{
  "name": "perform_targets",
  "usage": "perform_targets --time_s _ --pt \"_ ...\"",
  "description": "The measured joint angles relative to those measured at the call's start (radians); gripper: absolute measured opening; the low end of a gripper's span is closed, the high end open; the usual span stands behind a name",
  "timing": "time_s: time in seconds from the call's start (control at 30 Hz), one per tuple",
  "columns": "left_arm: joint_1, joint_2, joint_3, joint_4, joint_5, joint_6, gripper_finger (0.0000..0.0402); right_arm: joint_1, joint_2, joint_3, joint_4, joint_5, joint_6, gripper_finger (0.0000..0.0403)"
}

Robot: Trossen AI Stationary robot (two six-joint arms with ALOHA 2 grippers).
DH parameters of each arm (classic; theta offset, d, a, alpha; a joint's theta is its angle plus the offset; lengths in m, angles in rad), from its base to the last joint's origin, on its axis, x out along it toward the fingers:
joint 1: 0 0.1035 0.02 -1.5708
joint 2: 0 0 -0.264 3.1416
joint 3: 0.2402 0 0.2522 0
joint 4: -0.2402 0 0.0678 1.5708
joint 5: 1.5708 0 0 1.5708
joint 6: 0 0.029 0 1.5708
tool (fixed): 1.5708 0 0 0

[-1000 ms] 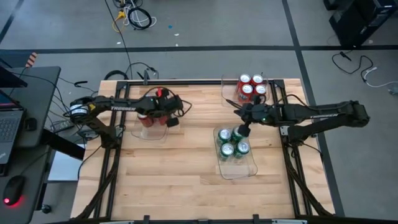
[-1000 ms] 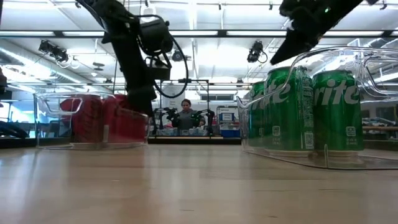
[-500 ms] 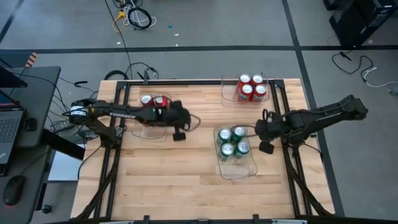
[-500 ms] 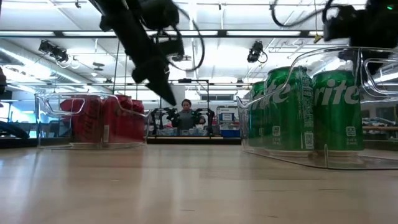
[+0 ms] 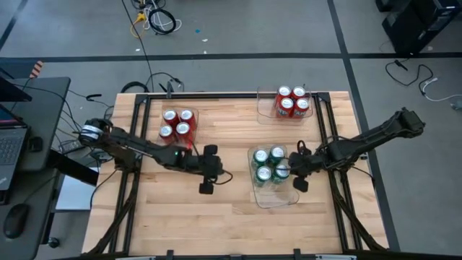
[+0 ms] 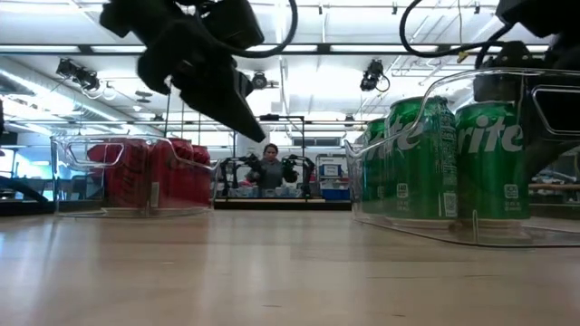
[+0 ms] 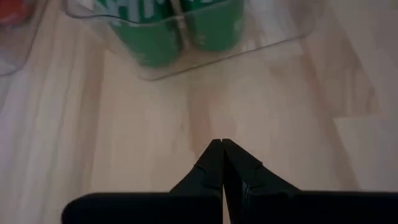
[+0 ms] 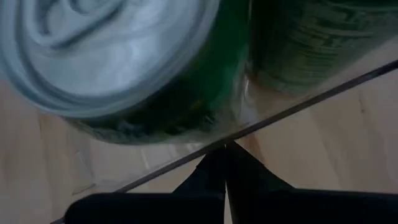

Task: Sort soda cans
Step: Move the transparent bins on the top center

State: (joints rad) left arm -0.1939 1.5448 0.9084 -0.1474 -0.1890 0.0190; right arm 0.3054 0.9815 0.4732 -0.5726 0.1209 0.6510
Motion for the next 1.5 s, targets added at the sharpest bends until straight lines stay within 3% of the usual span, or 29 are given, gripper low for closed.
perform_targets --time_s 0.33,0.63,0.87,1.3,1.5 --pt "-0.080 0.000 -0.010 -0.013 -0.064 -0.060 0.0000 -0.106 0.081 -0.029 0.282 0.055 -0.111 0.0000" --pt "-0.184 0.000 -0.008 -0.089 -0.080 -0.185 0.0000 -0.215 0.293 -0.029 0.611 0.043 -0.183 0.0000" --pt "-0.251 0.000 -0.008 0.011 -0.080 -0.259 0.0000 -0.249 0.450 -0.023 0.873 0.009 -0.191 0.0000" --pt "-0.266 0.000 -0.011 0.145 -0.082 -0.260 0.0000 -0.297 0.636 0.247 0.905 0.016 -0.265 0.0000" --pt "-0.285 0.000 -0.011 0.160 -0.068 -0.261 0.0000 -0.333 0.641 0.321 0.872 0.016 -0.325 0.0000"
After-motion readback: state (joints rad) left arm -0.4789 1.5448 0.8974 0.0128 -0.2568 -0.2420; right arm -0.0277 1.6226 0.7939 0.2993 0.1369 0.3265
